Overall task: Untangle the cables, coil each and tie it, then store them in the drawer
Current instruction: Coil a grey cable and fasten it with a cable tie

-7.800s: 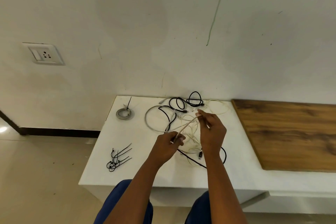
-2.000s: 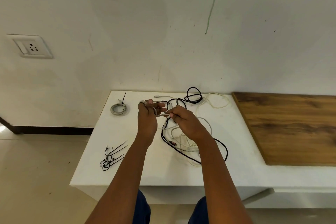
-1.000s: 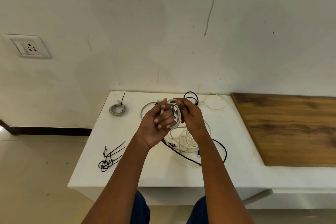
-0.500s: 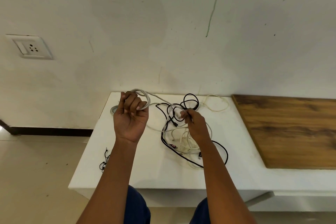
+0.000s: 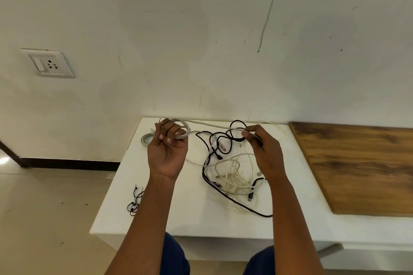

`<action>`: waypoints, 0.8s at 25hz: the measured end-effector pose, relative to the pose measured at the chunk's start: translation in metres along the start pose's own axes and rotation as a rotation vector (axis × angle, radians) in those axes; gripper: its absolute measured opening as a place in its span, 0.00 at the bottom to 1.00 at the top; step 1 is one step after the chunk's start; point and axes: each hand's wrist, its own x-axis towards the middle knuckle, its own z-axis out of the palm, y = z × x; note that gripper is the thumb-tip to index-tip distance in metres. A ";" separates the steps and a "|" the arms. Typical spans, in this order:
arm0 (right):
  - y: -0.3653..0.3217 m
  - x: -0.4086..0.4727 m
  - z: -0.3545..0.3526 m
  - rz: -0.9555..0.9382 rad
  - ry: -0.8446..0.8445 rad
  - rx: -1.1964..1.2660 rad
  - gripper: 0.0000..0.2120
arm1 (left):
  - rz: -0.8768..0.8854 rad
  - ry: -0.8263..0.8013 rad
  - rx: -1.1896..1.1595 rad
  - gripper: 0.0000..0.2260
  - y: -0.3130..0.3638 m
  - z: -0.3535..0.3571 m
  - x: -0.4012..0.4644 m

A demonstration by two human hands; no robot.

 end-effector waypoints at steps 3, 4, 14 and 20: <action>-0.004 -0.002 -0.009 0.057 -0.086 -0.048 0.03 | 0.112 0.074 0.043 0.08 -0.001 0.000 0.001; -0.005 -0.002 -0.011 0.080 -0.134 -0.073 0.04 | 0.146 0.110 0.070 0.10 -0.001 -0.001 0.002; -0.029 -0.005 -0.002 0.137 -0.547 0.090 0.02 | 0.206 0.442 0.647 0.13 -0.020 -0.016 0.007; -0.028 -0.005 0.002 0.063 -0.509 0.121 0.05 | 0.146 0.305 1.285 0.14 -0.043 -0.021 0.002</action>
